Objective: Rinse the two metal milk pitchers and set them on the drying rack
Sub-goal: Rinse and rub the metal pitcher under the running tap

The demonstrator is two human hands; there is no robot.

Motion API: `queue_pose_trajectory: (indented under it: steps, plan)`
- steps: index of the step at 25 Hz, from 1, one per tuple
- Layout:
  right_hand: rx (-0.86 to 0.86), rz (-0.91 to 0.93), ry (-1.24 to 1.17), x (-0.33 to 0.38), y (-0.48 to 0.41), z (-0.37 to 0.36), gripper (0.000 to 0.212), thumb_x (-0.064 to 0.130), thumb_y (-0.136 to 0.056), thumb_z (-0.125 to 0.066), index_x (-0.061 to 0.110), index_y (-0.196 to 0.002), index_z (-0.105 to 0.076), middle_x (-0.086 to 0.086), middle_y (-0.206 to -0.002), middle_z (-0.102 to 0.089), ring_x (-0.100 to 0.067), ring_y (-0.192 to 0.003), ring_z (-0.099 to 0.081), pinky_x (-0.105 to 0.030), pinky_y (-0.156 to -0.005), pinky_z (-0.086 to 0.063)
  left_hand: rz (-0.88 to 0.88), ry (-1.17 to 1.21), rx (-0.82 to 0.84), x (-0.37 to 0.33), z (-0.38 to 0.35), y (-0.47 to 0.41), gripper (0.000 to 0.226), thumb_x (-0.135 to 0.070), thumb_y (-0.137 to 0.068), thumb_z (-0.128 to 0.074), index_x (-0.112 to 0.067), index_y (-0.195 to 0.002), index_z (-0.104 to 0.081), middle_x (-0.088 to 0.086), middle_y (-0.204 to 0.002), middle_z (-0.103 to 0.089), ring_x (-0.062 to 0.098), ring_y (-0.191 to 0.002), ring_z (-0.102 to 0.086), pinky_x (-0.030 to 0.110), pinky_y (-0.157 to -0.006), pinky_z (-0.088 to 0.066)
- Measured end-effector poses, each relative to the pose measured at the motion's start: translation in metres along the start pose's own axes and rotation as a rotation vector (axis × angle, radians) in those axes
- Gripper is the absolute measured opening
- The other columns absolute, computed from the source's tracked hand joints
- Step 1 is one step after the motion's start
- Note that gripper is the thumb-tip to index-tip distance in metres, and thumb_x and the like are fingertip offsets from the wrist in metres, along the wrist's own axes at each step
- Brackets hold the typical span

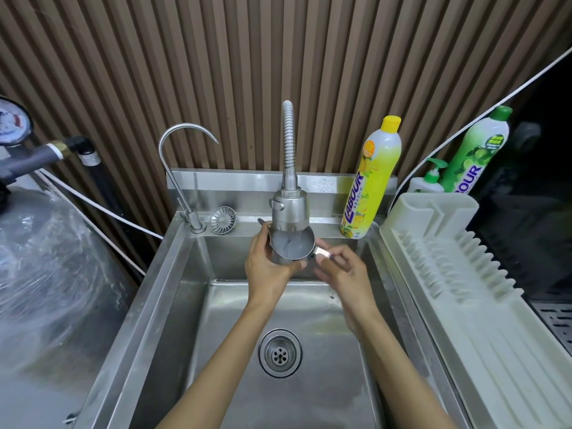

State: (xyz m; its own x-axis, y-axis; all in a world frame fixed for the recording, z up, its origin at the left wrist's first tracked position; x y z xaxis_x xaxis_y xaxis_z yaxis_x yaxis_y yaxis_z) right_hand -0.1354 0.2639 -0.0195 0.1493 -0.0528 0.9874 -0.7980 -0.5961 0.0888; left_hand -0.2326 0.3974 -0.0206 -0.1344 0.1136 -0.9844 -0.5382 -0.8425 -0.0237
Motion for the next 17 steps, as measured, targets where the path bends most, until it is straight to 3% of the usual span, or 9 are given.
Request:
queue_pose_trajectory:
  steps: [2, 4, 7, 9, 12, 14, 15, 17]
  plan:
    - [0.103, -0.217, -0.323, -0.036, 0.0, -0.016, 0.017, 0.005, -0.082, -0.06, 0.012, -0.072, -0.048, -0.016, -0.114, -0.065, -0.03, -0.096, -0.068, -0.037, -0.091, -0.053, -0.129, -0.198, -0.046, -0.022, 0.011, 0.006, 0.09, -0.01, -0.047, -0.083, -0.015, -0.131, -0.049, 0.0, -0.123, -0.05, 0.018, -0.114, -0.05, 0.009, -0.088, -0.038]
    - [0.176, -0.34, -0.402, -0.052, 0.008, -0.03, 0.012, 0.01, -0.081, -0.062, 0.01, -0.076, -0.051, -0.018, -0.097, -0.065, -0.032, -0.081, -0.07, -0.038, -0.081, -0.059, -0.189, -0.446, -0.058, -0.037, 0.019, 0.016, 0.089, -0.019, -0.054, -0.082, -0.016, -0.135, -0.045, 0.003, -0.127, -0.044, 0.02, -0.121, -0.04, 0.019, -0.094, -0.032]
    - [0.111, -0.325, -0.148, -0.042, 0.008, -0.021, 0.014, 0.018, -0.085, -0.062, 0.005, -0.085, -0.057, -0.011, -0.085, -0.069, -0.032, -0.062, -0.07, -0.035, -0.062, -0.061, -0.075, -0.634, -0.075, -0.03, 0.027, 0.025, 0.083, -0.051, -0.056, -0.076, -0.023, -0.129, -0.047, 0.003, -0.117, -0.044, 0.021, -0.12, -0.041, 0.036, -0.097, -0.035]
    - [0.012, -0.261, 0.082, -0.023, 0.003, -0.003, 0.019, 0.022, -0.083, -0.065, 0.006, -0.081, -0.057, -0.012, -0.086, -0.072, -0.03, -0.054, -0.068, -0.036, -0.058, -0.061, 0.002, -0.562, -0.081, -0.018, 0.028, 0.025, 0.074, -0.062, -0.055, -0.072, -0.022, -0.115, -0.056, 0.001, -0.105, -0.046, 0.023, -0.112, -0.051, 0.036, -0.093, -0.043]
    - [-0.117, -0.026, 0.534, 0.018, 0.0, 0.014, 0.023, 0.033, -0.08, -0.065, 0.021, -0.067, -0.051, -0.009, -0.08, -0.07, -0.033, -0.067, -0.069, -0.047, -0.069, -0.058, 0.055, -0.362, 0.008, -0.001, 0.013, 0.023, 0.062, -0.055, -0.053, -0.078, -0.023, -0.104, -0.066, 0.0, -0.097, -0.06, 0.015, -0.092, -0.063, 0.014, -0.075, -0.046]
    - [-0.192, 0.147, 0.764, 0.036, 0.005, 0.013, 0.019, 0.032, -0.081, -0.063, 0.018, -0.074, -0.053, -0.007, -0.085, -0.071, -0.03, -0.084, -0.067, -0.039, -0.075, -0.052, 0.087, -0.232, 0.069, 0.008, 0.001, 0.017, 0.052, -0.039, -0.052, -0.085, -0.02, -0.097, -0.067, 0.001, -0.095, -0.07, 0.013, -0.084, -0.065, 0.008, -0.067, -0.045]
    - [-0.219, 0.189, 0.743, 0.037, 0.007, 0.012, 0.015, 0.027, -0.083, -0.062, 0.014, -0.08, -0.055, -0.005, -0.091, -0.072, -0.027, -0.09, -0.066, -0.034, -0.076, -0.049, 0.084, -0.182, 0.078, 0.007, -0.003, 0.014, 0.052, -0.031, -0.05, -0.087, -0.019, -0.096, -0.066, 0.004, -0.095, -0.073, 0.016, -0.086, -0.067, 0.013, -0.07, -0.048]
    - [-0.192, 0.142, 0.388, 0.02, 0.005, 0.011, 0.009, 0.014, -0.084, -0.061, 0.01, -0.079, -0.055, 0.0, -0.106, -0.071, -0.019, -0.103, -0.065, -0.024, -0.084, -0.049, -0.013, -0.139, 0.042, -0.004, -0.001, 0.004, 0.064, -0.023, -0.046, -0.087, -0.014, -0.105, -0.063, 0.007, -0.103, -0.07, 0.02, -0.094, -0.068, 0.023, -0.079, -0.052]
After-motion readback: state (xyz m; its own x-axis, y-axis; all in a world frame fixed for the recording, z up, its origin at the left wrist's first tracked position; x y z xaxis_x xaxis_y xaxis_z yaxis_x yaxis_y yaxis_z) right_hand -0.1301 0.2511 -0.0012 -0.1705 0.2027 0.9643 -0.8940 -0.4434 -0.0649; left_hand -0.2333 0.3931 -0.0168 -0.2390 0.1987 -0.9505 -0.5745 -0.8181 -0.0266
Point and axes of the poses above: each hand's wrist, its own y-axis away from the middle knuckle, its own z-axis out of the back of the hand, x = y × z, the point moved 10 cm from there along -y, towards the middle knuckle
